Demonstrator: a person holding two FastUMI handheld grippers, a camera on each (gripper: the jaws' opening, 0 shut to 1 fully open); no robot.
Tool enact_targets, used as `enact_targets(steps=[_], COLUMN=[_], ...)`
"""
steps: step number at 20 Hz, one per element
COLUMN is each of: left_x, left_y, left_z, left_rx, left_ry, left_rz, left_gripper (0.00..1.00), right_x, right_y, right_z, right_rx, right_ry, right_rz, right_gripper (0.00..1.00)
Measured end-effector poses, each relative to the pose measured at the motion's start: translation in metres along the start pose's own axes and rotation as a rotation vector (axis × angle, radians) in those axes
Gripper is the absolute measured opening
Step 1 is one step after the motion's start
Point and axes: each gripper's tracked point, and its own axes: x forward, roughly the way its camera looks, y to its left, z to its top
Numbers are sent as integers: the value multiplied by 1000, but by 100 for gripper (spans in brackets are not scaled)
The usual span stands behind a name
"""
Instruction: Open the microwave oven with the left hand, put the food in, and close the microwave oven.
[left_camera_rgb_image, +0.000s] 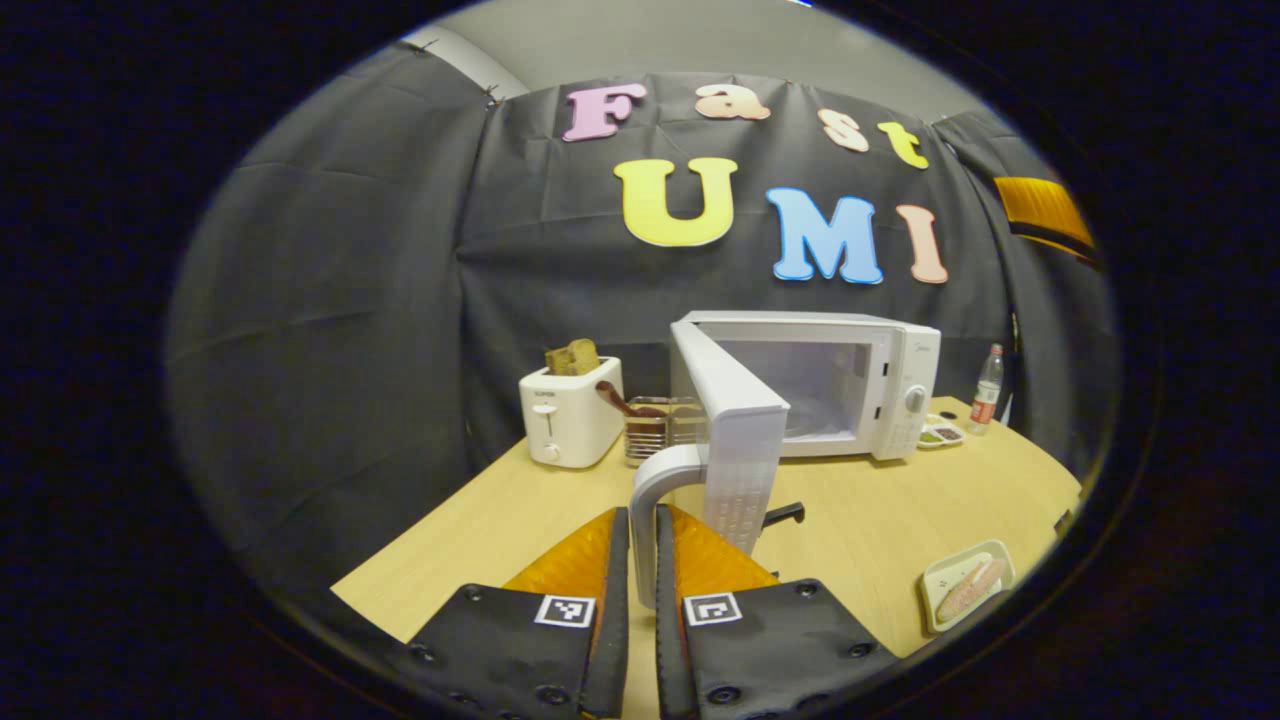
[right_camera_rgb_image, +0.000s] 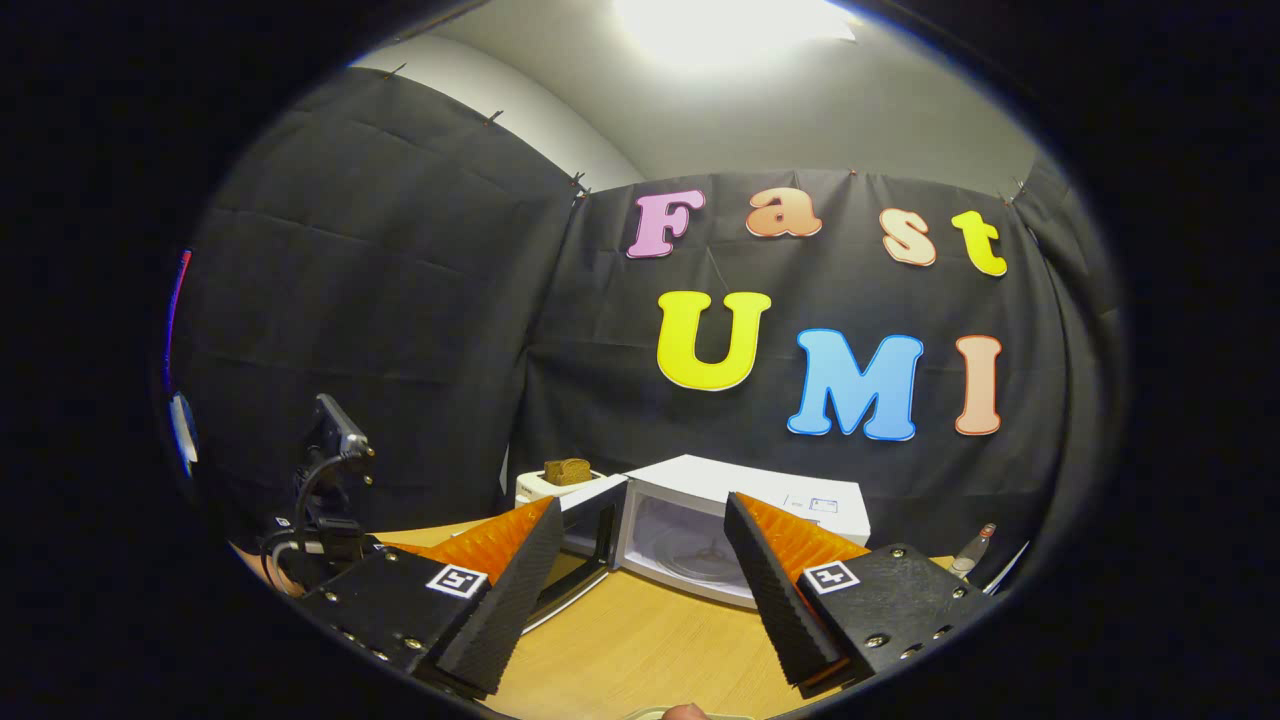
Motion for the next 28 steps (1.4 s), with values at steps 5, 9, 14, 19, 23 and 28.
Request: enact_targets(steps=[5, 9, 14, 19, 23, 28], left_x=[-52, -85, -114, -142, -162, -182], left_y=[12, 9, -9, -19, -18, -17], left_z=[38, 63, 85, 99, 106, 104], left_rx=[-47, -48, -37, -34, -24, -10], left_ry=[-82, -141, -185, -212, -228, -224], left_rz=[143, 217, 253, 291, 333, 384], left_gripper=[50, 97, 96, 97, 97, 96], right_x=[-7, -13, -30, -49, -69, -79], right_y=[-25, -37, -31, -21, -5, 0], right_z=[-18, -47, -101, -157, -200, -249], right_rx=[-19, -63, -109, -130, -156, -210], right_ry=[42, 107, 253, 406, 534, 648], right_rz=[90, 190, 379, 544, 682, 787], right_gripper=[99, 99, 99, 99, 99, 100])
